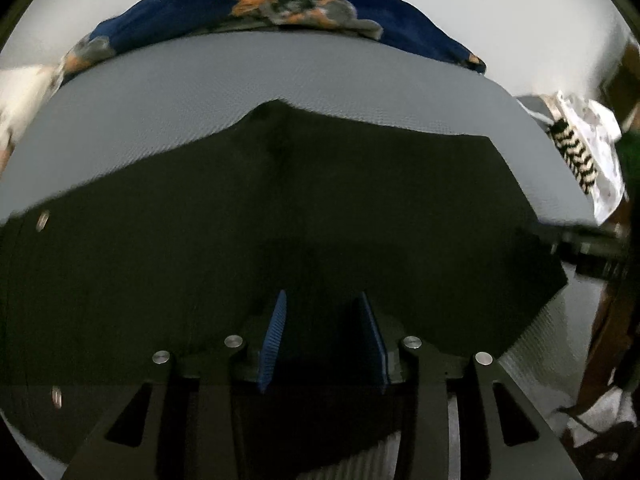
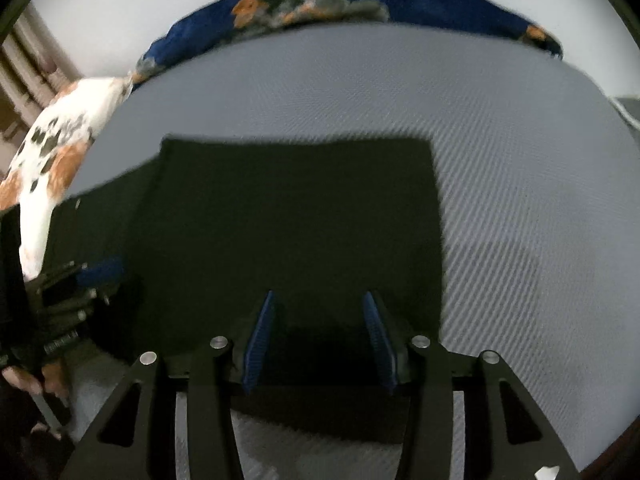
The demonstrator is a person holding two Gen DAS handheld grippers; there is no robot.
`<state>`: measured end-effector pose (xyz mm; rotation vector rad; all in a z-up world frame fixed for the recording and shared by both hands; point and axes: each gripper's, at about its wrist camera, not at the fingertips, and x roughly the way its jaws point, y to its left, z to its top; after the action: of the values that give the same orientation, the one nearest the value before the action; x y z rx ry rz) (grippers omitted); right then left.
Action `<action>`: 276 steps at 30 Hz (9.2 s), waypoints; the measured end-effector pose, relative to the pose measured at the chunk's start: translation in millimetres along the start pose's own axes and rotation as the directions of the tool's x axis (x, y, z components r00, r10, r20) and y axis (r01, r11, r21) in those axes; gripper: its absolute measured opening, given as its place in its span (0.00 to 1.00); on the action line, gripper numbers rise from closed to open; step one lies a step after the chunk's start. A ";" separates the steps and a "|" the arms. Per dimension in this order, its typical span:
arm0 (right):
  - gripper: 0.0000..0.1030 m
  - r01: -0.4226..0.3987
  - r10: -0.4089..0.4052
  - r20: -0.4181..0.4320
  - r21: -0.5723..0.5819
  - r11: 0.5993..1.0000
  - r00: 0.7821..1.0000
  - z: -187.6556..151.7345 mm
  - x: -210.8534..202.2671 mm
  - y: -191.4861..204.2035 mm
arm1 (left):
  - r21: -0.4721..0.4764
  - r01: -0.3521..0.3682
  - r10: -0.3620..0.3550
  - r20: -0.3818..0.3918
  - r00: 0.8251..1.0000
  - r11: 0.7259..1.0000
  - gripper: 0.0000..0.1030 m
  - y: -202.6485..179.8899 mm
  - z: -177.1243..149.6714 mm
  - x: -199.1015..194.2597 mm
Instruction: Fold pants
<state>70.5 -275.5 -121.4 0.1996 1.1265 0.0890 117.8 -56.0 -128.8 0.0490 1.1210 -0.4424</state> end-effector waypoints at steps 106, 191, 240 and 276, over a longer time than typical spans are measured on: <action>0.70 -0.205 0.094 0.286 0.386 0.900 0.954 -0.9 -56.4 -66.9 | -0.374 0.337 -0.321 0.109 0.941 0.864 0.19 -37.3 75.9 -45.0; 0.13 -0.503 0.510 0.059 0.293 0.813 0.858 45.3 37.0 -25.3 | -0.383 -0.066 0.103 0.076 0.992 0.921 0.59 71.5 -10.7 -56.3; 0.11 -0.278 0.233 0.164 0.361 0.890 0.959 -12.6 -28.7 -82.5 | -0.076 -0.038 0.038 0.002 0.999 0.996 0.59 -24.4 28.8 1.0; 0.08 -0.172 0.139 0.112 0.386 0.906 0.984 -37.8 -20.0 -75.8 | -0.057 -0.058 0.058 -0.012 0.998 0.997 0.60 -28.5 12.7 4.6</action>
<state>25.5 -348.7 -134.8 0.6502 1.0364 -0.0069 119.9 -86.8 -122.0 0.0334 1.1395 -0.3583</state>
